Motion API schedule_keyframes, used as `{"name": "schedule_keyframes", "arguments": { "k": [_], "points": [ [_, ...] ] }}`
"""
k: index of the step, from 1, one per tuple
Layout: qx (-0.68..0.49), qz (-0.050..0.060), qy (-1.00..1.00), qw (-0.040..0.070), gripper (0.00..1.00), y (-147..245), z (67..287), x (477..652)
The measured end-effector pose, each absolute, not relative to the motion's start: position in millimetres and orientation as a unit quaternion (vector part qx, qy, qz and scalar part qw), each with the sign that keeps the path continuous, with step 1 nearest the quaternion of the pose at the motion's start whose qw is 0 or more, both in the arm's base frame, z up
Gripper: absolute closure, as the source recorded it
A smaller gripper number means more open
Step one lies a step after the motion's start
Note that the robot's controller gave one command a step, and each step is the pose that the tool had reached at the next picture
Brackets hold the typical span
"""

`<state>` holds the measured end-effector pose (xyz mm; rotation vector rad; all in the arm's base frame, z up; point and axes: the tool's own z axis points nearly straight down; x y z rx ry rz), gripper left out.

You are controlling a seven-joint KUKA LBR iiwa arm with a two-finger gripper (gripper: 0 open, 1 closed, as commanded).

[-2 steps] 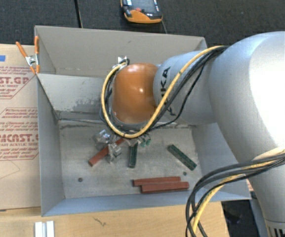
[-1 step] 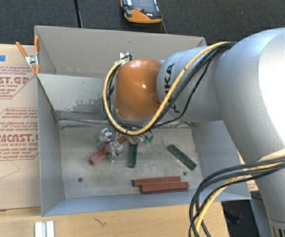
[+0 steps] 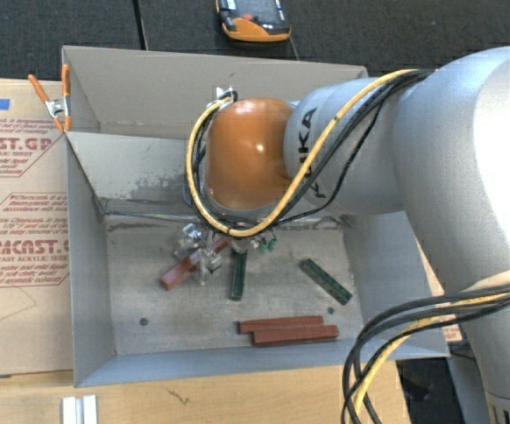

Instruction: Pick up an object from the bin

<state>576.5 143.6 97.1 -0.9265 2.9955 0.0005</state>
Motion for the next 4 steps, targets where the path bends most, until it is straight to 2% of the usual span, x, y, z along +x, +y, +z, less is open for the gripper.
{"name": "schedule_keyframes", "arguments": {
  "k": [1, 2, 4],
  "points": [
    [-0.296, 0.000, 0.955, -0.001, 1.00, 143.5, 106.4, 574.6],
    [-0.296, 0.001, 0.955, -0.003, 1.00, 143.2, 128.0, 573.2],
    [-0.296, 0.000, 0.955, 0.002, 1.00, 143.9, 160.2, 575.8]
  ]
}}
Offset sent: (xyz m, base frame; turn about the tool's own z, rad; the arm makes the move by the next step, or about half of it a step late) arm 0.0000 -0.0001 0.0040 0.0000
